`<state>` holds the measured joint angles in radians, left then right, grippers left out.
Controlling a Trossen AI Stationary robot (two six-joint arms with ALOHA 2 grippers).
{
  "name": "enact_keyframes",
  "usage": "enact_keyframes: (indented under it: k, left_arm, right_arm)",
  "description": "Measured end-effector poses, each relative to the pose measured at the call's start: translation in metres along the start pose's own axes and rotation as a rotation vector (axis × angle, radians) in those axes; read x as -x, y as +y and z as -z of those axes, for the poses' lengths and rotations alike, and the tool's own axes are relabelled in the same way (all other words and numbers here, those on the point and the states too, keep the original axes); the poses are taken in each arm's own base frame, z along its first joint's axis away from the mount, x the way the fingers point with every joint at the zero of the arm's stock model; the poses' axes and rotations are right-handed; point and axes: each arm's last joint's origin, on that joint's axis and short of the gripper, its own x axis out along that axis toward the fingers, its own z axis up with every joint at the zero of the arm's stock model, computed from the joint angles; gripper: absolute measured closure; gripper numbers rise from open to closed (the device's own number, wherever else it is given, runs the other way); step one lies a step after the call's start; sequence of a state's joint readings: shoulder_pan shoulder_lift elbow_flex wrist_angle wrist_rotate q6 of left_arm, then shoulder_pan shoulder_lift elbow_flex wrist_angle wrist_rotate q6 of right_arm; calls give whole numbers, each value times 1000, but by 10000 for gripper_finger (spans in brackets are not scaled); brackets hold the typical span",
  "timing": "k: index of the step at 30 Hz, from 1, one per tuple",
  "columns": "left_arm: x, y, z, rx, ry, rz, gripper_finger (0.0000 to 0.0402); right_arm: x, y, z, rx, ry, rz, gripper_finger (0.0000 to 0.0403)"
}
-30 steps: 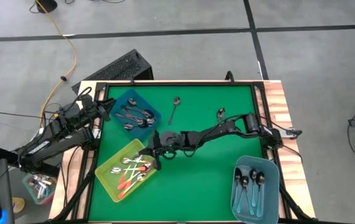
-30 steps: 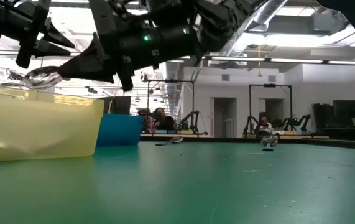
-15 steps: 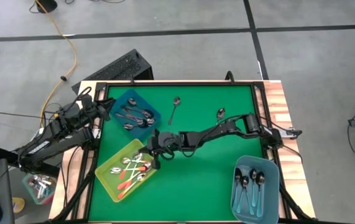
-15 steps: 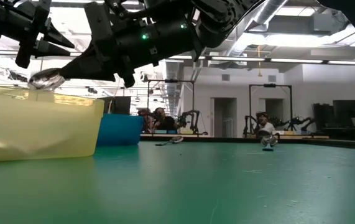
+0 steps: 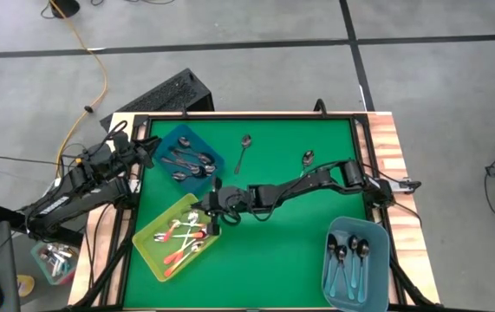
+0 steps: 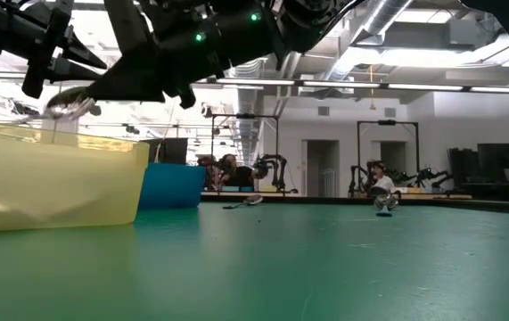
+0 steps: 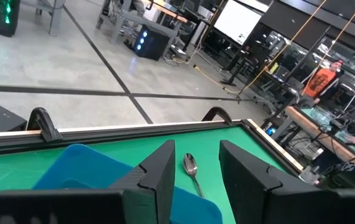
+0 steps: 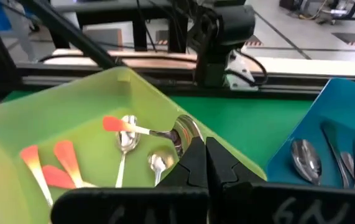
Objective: Sort silverware by color (type)
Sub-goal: Put the orange spoon into the green bin
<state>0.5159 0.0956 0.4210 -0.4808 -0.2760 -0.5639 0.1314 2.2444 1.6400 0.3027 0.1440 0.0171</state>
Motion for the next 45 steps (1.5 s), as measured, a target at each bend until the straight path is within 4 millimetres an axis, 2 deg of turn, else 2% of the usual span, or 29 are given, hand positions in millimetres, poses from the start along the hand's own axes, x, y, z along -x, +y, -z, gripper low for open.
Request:
enact_keyframes:
  k: [15,18,21,23,25,28,37,45]
  left_arm:
    - [0,0,0,1,-1,-1,292]
    - [0,0,0,1,-1,-1,292]
    - [0,0,0,2,-1,-1,292]
    - [0,0,0,3,2,0,292]
    - [0,0,0,5,1,1,292]
    - [0,0,0,-2,-1,1,292]
    - [0,0,0,-20,-1,0,292]
    - [0,0,0,-21,-1,0,292]
  right_arm:
    - [1,10,-1,-1,7,-33,403]
    - [-12,13,11,-7,11,-33,403]
    - [-30,24,27,-3,76,-67,403]
    - [-35,29,23,43,116,-73,403]
    - [-39,34,9,83,126,-81,403]
    - [-42,33,-2,101,183,-79,403]
    - [-44,19,2,21,234,-96,403]
    - [-44,15,5,7,265,-73,388]
